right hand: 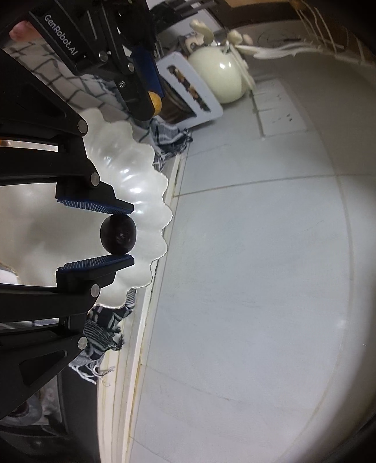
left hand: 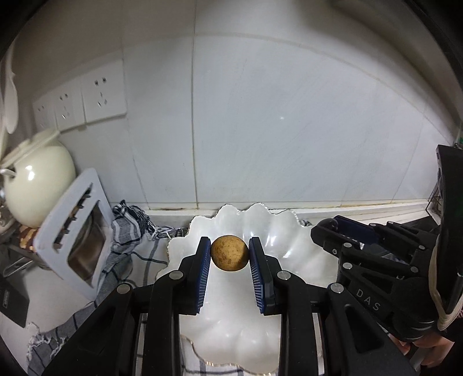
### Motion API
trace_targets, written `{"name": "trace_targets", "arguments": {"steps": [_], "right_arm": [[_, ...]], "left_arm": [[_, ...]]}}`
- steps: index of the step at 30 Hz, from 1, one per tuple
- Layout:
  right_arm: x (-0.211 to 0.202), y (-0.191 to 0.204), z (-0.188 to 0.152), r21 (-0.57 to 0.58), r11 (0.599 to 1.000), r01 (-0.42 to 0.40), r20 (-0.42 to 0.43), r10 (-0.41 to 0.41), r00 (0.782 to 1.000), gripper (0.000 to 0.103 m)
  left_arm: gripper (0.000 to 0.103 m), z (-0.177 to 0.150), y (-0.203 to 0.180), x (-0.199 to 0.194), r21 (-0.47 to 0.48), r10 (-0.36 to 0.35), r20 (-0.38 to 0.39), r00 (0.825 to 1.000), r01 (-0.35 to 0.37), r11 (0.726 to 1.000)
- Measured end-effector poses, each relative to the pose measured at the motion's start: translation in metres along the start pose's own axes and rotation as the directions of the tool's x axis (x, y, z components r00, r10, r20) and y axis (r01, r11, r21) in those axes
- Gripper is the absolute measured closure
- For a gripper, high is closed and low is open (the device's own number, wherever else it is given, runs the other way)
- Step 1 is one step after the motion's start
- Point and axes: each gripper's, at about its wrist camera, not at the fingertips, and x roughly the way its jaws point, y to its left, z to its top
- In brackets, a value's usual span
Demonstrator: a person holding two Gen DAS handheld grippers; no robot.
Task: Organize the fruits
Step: 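Carry the brown fruit and dark plum over the white bowl with both tools, then open both grippers to drop the fruits into the bowl, then withdraw both tools from the bowl back over the cloth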
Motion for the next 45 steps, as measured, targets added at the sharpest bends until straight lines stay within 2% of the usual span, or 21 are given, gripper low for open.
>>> {"name": "trace_targets", "arguments": {"steps": [9, 14, 21, 22, 24, 25, 27, 29, 31, 35, 45], "right_arm": [[0.056, -0.011, 0.003, 0.019, 1.0, -0.002, -0.129, 0.005, 0.992, 0.073], [0.084, -0.017, 0.001, 0.035, 0.999, -0.001, -0.205, 0.008, 0.979, 0.073], [0.108, -0.02, -0.005, 0.056, 0.998, -0.009, -0.291, 0.025, 0.956, 0.073], [0.111, -0.02, -0.006, 0.059, 0.998, -0.01, -0.3, 0.027, 0.954, 0.072], [0.113, -0.021, -0.008, 0.061, 0.998, -0.007, -0.31, 0.026, 0.95, 0.071], [0.115, -0.022, -0.009, 0.067, 0.998, -0.006, -0.319, 0.027, 0.947, 0.066], [0.115, -0.024, -0.011, 0.086, 0.996, 0.007, -0.326, 0.021, 0.945, 0.059], [0.113, -0.024, -0.011, 0.082, 0.996, 0.015, -0.323, 0.012, 0.946, 0.059], [0.11, -0.025, -0.012, 0.083, 0.996, 0.019, -0.321, 0.009, 0.947, 0.059], [0.096, -0.026, -0.01, 0.071, 0.997, 0.032, -0.295, -0.01, 0.955, 0.059], [0.032, -0.021, -0.008, 0.05, 0.998, 0.029, -0.181, -0.019, 0.983, 0.055]], "left_arm": [[0.076, 0.003, 0.007, 0.066, -0.04, -0.017, -0.152, 0.988, 0.011, 0.999], [0.076, -0.006, 0.013, 0.098, -0.075, -0.03, -0.237, 0.971, 0.012, 0.997], [0.075, -0.02, 0.014, 0.121, -0.06, -0.016, -0.312, 0.95, -0.003, 0.998], [0.075, -0.02, 0.014, 0.123, -0.053, -0.01, -0.319, 0.948, -0.008, 0.999], [0.067, -0.021, 0.016, 0.123, -0.053, 0.001, -0.323, 0.946, -0.019, 0.998], [0.062, -0.021, 0.017, 0.122, -0.057, 0.005, -0.322, 0.947, -0.024, 0.998], [0.059, -0.02, 0.018, 0.12, -0.053, 0.013, -0.317, 0.948, -0.032, 0.998], [0.054, -0.018, 0.019, 0.116, -0.05, 0.024, -0.313, 0.95, -0.041, 0.998], [0.053, -0.016, 0.019, 0.112, -0.044, 0.034, -0.306, 0.951, -0.05, 0.998], [0.045, -0.012, 0.02, 0.092, -0.036, 0.062, -0.267, 0.962, -0.075, 0.997], [0.027, -0.004, 0.014, 0.012, -0.014, 0.125, -0.087, 0.988, -0.126, 0.992]]}}
